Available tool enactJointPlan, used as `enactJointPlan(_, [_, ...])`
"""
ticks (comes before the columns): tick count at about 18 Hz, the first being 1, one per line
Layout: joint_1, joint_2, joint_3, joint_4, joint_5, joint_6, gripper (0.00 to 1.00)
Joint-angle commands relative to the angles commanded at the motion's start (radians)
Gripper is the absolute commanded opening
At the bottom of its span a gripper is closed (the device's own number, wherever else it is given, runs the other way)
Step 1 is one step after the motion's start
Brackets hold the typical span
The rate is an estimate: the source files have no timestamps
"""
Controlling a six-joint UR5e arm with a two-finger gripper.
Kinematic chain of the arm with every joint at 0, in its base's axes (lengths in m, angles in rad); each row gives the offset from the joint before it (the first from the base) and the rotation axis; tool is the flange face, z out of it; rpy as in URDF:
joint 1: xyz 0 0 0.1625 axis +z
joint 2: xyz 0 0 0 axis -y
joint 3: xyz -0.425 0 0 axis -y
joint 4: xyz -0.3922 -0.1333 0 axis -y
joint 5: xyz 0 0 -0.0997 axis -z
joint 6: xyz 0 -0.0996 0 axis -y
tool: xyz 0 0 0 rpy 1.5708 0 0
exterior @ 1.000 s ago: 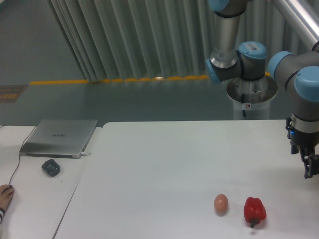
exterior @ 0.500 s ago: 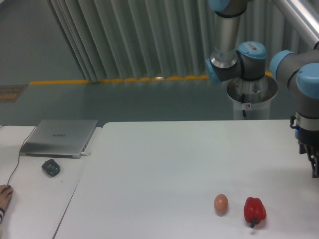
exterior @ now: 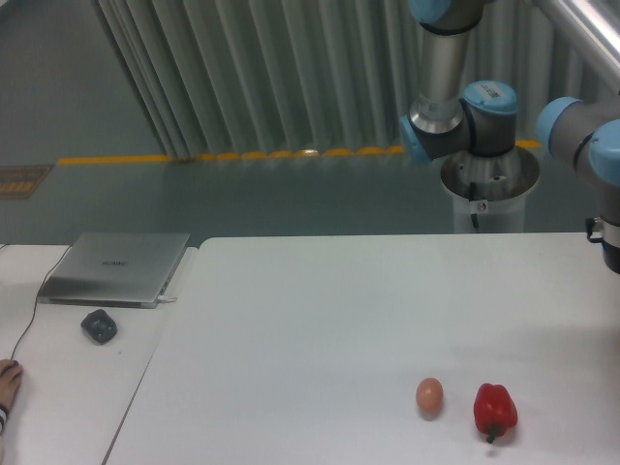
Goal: Place the green pepper on the table
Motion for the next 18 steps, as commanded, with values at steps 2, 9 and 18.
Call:
enactJointPlan(2, [0.044,0.002,0.002,0.005,-0.006,0.083,1.00])
enactJointPlan(9, [0.123,0.003,-0.011,-0.006,-0.032,0.091,1.00])
enactJointPlan(18, [0.210,-0.020,-0.052,0.002,-0.040,0.030,1.00])
